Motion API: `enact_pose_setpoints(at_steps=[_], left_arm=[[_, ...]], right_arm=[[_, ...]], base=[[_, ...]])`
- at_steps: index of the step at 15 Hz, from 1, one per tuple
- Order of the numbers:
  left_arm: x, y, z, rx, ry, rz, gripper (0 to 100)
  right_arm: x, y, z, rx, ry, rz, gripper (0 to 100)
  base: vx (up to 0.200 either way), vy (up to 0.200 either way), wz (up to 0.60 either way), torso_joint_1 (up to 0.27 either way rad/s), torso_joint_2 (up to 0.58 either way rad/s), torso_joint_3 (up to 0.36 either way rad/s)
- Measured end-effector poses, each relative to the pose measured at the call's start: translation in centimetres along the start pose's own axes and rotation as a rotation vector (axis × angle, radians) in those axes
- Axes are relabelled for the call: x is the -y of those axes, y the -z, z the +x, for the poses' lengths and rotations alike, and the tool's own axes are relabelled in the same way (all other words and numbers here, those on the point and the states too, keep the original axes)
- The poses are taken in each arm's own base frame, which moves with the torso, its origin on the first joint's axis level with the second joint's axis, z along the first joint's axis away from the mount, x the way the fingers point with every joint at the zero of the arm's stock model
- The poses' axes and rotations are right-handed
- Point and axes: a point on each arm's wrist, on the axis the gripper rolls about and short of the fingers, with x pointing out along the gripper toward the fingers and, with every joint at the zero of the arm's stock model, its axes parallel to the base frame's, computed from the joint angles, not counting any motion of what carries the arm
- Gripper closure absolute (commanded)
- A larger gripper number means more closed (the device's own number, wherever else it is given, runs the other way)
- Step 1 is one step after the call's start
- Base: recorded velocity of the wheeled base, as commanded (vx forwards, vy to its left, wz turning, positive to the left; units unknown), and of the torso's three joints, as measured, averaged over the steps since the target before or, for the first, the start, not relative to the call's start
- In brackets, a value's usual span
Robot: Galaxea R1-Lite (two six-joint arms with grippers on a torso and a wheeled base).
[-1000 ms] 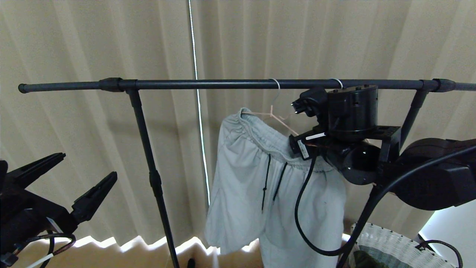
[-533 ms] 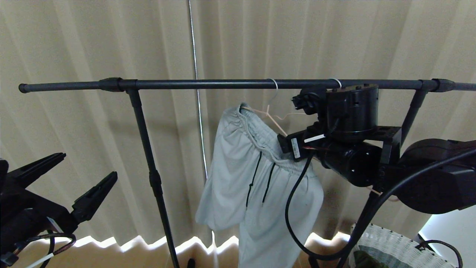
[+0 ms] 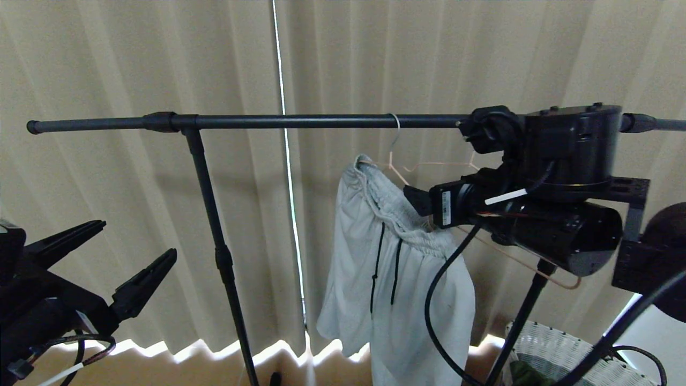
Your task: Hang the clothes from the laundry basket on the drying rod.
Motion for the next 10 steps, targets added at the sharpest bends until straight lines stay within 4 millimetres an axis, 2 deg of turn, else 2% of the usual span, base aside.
enact_pose_setpoints(at_steps=[2,5,8,10], left_arm=[[0.1,0.1,0.4,-0.014,0.011,-0.002,0],[0.3,-0.2,1.0,-0.019,0.034,-0.003,0],[0.5,-0.6,2.5,-0.095,0.079,-0.025,0],[0.9,-0.1,3.0,-0.145,0.105,-0.032,0]], right_arm=[[1.1,0.4,-1.9,-0.009,-0.067,0.006,0],[3.4,1.4,-4.2,-0.022,-0.043,0.010,0],[5.7,4.1,-6.6,-0.068,0.027,0.002,0],[7.0,5.5,-8.0,-0.049,0.067,0.018,0]], base=[[0.000,0.000,0.00,0.000,0.00,0.000],[0.000,0.000,0.00,0.000,0.00,0.000],[0.000,0.000,0.00,0.000,0.00,0.000],[0.000,0.000,0.00,0.000,0.00,0.000]])
